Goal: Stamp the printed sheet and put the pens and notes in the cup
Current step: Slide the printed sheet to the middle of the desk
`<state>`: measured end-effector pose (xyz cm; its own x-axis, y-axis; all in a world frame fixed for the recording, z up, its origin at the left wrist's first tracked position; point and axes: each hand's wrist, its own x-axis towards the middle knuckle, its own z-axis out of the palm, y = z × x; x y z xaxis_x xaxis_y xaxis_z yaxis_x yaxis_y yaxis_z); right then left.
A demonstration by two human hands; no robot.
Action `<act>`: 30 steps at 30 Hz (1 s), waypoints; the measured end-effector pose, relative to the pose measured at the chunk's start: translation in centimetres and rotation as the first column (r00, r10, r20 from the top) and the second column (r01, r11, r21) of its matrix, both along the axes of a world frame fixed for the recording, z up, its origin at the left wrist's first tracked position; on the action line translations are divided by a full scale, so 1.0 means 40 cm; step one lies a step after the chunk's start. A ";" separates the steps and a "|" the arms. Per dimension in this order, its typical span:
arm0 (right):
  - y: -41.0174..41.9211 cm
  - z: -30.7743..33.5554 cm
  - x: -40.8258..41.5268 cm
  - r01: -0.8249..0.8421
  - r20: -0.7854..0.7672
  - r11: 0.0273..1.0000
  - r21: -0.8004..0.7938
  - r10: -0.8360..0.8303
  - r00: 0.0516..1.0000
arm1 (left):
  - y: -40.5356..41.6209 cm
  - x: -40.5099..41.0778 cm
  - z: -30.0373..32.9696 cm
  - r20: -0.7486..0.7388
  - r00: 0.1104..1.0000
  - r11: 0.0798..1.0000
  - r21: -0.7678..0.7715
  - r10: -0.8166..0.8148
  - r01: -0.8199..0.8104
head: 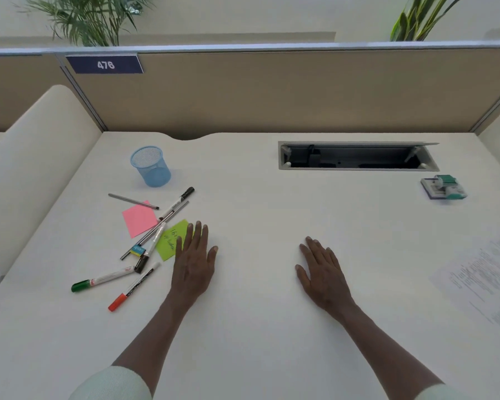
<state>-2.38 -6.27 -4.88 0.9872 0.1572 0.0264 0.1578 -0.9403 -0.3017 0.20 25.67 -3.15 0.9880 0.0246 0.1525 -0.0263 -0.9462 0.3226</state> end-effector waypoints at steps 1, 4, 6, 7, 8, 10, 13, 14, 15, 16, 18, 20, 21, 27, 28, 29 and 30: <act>0.000 0.003 -0.001 0.006 -0.022 1.000 0.030 -0.005 1.000 | -0.029 -0.009 0.003 -0.012 1.000 0.999 -0.027 -0.018 0.018; -0.013 0.017 -0.015 0.083 -0.035 0.987 0.141 -0.079 0.996 | -0.118 -0.030 0.013 -0.026 0.997 0.995 -0.079 -0.068 0.066; -0.040 0.030 -0.027 0.159 -0.018 0.972 0.172 -0.158 0.987 | -0.179 -0.036 0.020 -0.029 0.995 0.990 -0.109 -0.097 0.093; -0.060 0.035 -0.031 0.193 -0.009 0.966 0.172 -0.194 0.981 | -0.210 -0.039 0.023 -0.035 0.994 0.987 -0.124 -0.108 0.103; -0.083 0.041 -0.034 0.226 -0.001 0.960 0.167 -0.229 0.973 | -0.241 -0.042 0.026 -0.040 0.992 0.984 -0.136 -0.120 0.114; -0.137 0.052 -0.038 0.295 0.010 0.943 0.152 -0.300 0.954 | -0.302 -0.051 0.028 -0.047 0.988 0.980 -0.146 -0.145 0.137; -0.224 0.063 -0.040 0.395 0.020 0.914 0.096 -0.398 0.917 | -0.388 -0.068 0.024 -0.050 0.978 0.971 -0.144 -0.200 0.191; -0.253 0.065 -0.041 0.422 0.022 0.903 0.079 -0.425 0.905 | -0.414 -0.075 0.020 -0.054 0.975 0.967 -0.149 -0.215 0.205; -0.280 0.066 -0.042 0.447 0.024 0.892 0.065 -0.449 0.893 | -0.438 -0.081 0.016 -0.060 0.972 0.965 -0.152 -0.226 0.215; -0.306 0.065 -0.044 0.469 0.029 0.882 0.052 -0.471 0.882 | -0.461 -0.087 0.011 -0.069 0.970 0.964 -0.152 -0.232 0.220; -0.354 0.062 -0.050 0.517 0.049 0.855 0.022 -0.518 0.854 | -0.501 -0.100 -0.004 -0.101 0.968 0.964 -0.158 -0.230 0.213; -0.398 0.057 -0.059 0.571 0.066 0.821 -0.016 -0.569 0.820 | -0.526 -0.110 -0.022 -0.147 0.968 0.970 -0.167 -0.203 0.178; -0.417 0.054 -0.064 0.599 0.068 0.800 -0.035 -0.596 0.800 | -0.533 -0.114 -0.030 -0.165 0.969 0.975 -0.156 -0.184 0.159; -0.472 0.040 -0.097 0.740 -0.080 0.667 -0.084 -0.745 0.662 | -0.539 -0.120 -0.056 -0.142 0.980 0.990 -0.062 -0.138 0.130; -0.466 0.040 -0.101 0.744 -0.101 0.664 -0.080 -0.748 0.656 | -0.539 -0.121 -0.057 -0.137 0.981 0.990 -0.052 -0.135 0.129; -0.456 0.039 -0.104 0.739 -0.113 0.669 -0.079 -0.742 0.660 | -0.537 -0.121 -0.057 -0.136 0.982 0.991 -0.043 -0.132 0.127; -0.449 0.038 -0.106 0.731 -0.119 0.678 -0.078 -0.734 0.668 | -0.538 -0.123 -0.056 -0.136 0.982 0.991 -0.036 -0.132 0.128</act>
